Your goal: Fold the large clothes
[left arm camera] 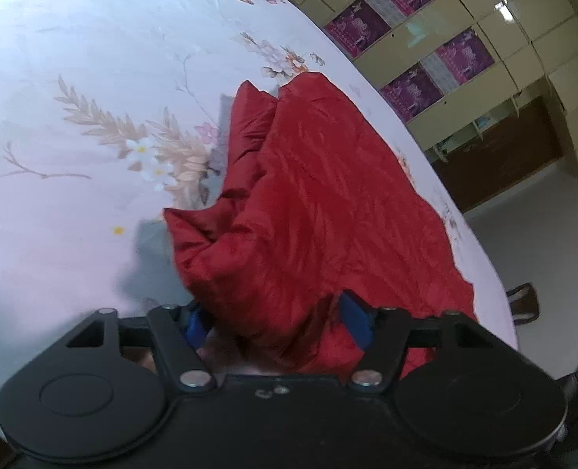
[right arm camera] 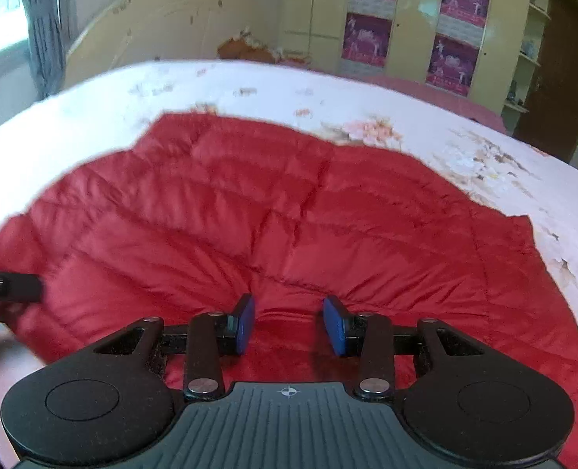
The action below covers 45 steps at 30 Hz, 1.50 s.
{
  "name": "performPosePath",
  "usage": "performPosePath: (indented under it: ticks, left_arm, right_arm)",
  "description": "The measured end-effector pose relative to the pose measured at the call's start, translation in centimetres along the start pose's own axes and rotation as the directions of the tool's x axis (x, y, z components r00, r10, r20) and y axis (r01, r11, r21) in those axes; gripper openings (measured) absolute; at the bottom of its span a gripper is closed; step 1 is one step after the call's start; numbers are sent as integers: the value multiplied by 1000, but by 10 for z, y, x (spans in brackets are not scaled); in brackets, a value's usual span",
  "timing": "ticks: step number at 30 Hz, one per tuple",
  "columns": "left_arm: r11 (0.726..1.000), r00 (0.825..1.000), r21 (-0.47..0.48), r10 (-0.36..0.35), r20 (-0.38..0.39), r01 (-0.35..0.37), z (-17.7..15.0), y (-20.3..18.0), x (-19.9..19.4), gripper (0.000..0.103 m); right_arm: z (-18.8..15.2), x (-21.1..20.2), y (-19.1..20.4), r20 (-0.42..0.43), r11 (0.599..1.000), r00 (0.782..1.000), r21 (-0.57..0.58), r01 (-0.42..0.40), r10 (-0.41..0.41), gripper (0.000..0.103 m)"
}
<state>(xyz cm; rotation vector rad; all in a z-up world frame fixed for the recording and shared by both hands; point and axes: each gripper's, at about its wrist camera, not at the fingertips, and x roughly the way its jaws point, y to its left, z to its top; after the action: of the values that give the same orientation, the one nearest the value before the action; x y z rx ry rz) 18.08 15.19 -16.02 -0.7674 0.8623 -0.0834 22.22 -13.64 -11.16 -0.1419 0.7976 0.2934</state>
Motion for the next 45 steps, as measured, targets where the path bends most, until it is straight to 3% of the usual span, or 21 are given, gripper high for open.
performPosePath:
  ticks: [1,7,10,15,18,21,25,36,45]
  left_arm:
    - [1000,1000,-11,-12,-3,12,0,0,2,50]
    - [999,999,-31,-35,-2,35,-2,1,9,31]
    - [999,999,-16,-40,-8,40,-1,-1,12,27]
    - [999,999,0,-37,-15,37,3,-2,14,26]
    - [1000,1000,6,-26,-17,26,5,-4,14,26]
    - [1000,1000,2,-18,-13,18,6,-6,14,26]
    - [1000,1000,8,-3,-14,3,7,-8,14,28]
    - [995,998,88,55,7,-56,6,-25,17,30]
    - [980,997,185,62,50,-71,1,-40,11,27]
  right_arm:
    - [-2,-6,2,5,1000,1000,-9,-3,3,40]
    - [-21,-14,20,-34,998,999,-64,-10,8,40]
    - [-32,-2,25,-53,996,999,-84,4,-8,40]
    - [-41,7,28,-28,994,999,-108,15,-18,40]
    - [-34,7,24,-55,996,998,-92,-3,-2,40]
    - [-15,0,8,-73,999,997,-26,-42,40,40]
    - [13,-1,-12,-16,1000,1000,22,-10,10,40]
    - [25,53,-15,-90,998,995,-36,46,-49,40]
    - [21,63,-7,-123,996,990,-69,60,-68,40]
